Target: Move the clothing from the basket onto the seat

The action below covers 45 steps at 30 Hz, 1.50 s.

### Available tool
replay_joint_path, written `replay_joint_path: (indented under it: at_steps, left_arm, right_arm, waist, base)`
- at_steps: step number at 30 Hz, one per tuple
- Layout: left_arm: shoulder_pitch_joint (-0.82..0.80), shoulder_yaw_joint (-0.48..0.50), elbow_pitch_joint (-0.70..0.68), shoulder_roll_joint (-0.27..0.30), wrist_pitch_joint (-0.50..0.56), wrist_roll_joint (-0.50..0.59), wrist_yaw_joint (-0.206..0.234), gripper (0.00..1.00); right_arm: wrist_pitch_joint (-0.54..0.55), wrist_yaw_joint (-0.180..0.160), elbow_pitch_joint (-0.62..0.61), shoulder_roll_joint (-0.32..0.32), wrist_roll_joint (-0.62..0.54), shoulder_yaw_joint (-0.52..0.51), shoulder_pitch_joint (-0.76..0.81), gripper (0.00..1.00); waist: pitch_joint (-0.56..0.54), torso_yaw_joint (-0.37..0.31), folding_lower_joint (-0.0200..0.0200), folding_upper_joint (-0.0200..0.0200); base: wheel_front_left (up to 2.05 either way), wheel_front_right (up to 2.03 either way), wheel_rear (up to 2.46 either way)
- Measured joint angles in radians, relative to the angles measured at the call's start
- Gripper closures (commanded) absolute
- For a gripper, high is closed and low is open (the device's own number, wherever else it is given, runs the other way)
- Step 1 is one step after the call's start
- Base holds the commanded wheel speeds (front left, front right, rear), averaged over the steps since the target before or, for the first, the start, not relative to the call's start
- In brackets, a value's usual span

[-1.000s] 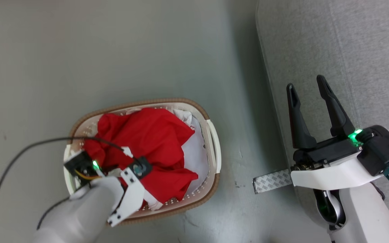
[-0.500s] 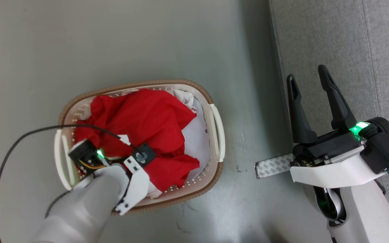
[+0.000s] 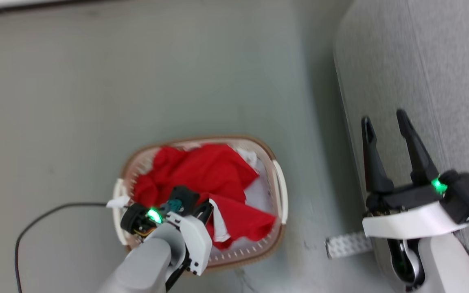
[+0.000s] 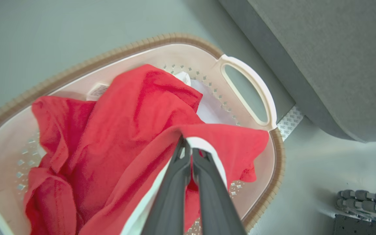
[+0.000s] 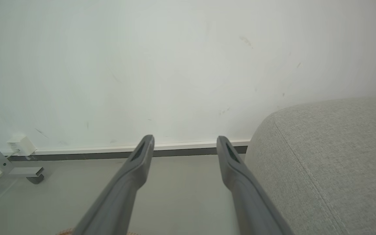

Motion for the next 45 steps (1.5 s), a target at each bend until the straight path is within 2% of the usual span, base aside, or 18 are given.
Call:
replay_joint_path:
  at_steps: [5,10,15,23,30,39,45]
  left_arm:
    - [0.06,0.024,-0.097,0.035,-0.03,-0.036,0.002,1.0]
    - [0.15,0.066,-0.248,0.078,-0.034,-0.077,0.03,1.0]
    - [0.229,0.109,-0.461,0.135,-0.023,-0.101,0.089,1.0]
    - [0.294,0.205,-0.855,0.226,0.076,-0.163,0.204,1.0]
    - [0.291,0.286,-1.034,0.264,0.117,-0.197,0.274,1.0]
    - [0.21,0.348,-1.148,0.285,0.154,-0.22,0.3,1.0]
    - [0.193,0.336,-1.187,0.285,0.182,-0.22,0.31,1.0]
  right_arm:
    - [0.0,0.0,0.028,0.0,-0.004,-0.022,0.065,0.0]
    - [0.001,0.0,0.062,0.0,-0.011,-0.029,0.134,0.0]
    - [0.018,0.0,0.076,0.0,-0.012,-0.032,0.197,0.0]
    - [0.049,0.0,0.067,0.0,-0.014,-0.027,0.261,0.0]
    - [0.061,0.0,0.059,0.0,-0.014,-0.004,0.277,0.0]
    - [0.079,0.0,0.038,-0.013,-0.002,0.077,0.278,0.0]
    - [0.098,0.0,-0.004,-0.09,0.079,0.197,0.271,0.0]
  waist:
    - [-0.112,0.048,-0.0001,0.0]
    - [-0.237,0.092,-0.0002,0.0]
    - [-0.363,0.123,-0.0003,0.0]
    - [-0.516,0.149,-0.0005,0.0]
    - [-0.561,0.137,-0.0004,0.0]
    - [-0.568,0.116,-0.0003,0.0]
    - [-0.569,0.111,-0.0002,0.0]
  base:
    - [0.0,0.0,0.0]
    - [0.0,0.0,0.0]
    - [0.0,0.0,0.0]
    - [0.0,0.0,0.0]
    - [0.0,0.0,0.0]
    - [0.0,0.0,0.0]
    - [0.0,0.0,0.0]
